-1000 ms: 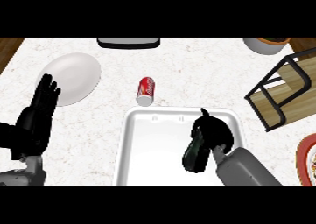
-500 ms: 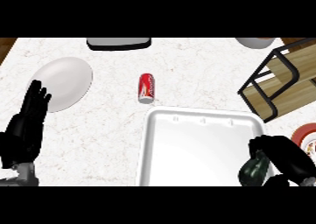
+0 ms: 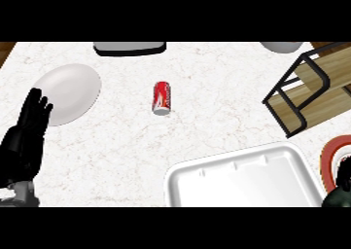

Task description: Pick the eggplant from the tray and place it in the tiered shelf

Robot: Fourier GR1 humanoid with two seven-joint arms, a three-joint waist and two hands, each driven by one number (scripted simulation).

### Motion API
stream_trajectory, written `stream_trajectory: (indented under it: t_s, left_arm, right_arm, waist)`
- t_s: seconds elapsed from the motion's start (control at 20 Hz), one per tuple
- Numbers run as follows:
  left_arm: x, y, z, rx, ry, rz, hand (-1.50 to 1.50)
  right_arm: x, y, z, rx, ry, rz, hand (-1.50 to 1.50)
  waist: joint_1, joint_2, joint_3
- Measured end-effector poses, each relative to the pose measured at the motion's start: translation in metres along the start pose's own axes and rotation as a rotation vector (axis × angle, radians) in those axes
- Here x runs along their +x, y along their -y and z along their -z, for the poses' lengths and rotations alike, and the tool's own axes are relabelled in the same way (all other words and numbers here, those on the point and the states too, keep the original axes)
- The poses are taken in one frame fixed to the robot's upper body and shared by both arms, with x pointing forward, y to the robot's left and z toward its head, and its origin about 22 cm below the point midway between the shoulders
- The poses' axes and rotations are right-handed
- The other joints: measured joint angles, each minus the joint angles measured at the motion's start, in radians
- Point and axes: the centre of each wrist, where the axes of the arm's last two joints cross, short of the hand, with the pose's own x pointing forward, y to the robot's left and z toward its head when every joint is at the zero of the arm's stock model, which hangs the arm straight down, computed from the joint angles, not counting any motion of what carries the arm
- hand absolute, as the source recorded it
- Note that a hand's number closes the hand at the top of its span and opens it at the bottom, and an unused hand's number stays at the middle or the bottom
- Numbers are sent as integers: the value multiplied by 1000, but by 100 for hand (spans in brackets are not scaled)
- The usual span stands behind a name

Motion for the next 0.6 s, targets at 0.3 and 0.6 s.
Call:
stream_trajectory:
  t_s: [0.3, 0.6]
  left_arm:
    - [-3, -5, -5, -1, 0, 4, 0]
    - [-5, 5, -2, -23, 6, -3, 0]
  right_arm:
    - [-4, 69, -25, -228, -10, 144, 150]
    - [-5, 131, -60, -382, -72, 154, 150]
  waist:
    - [-2, -1, -1]
    - [19, 4, -1]
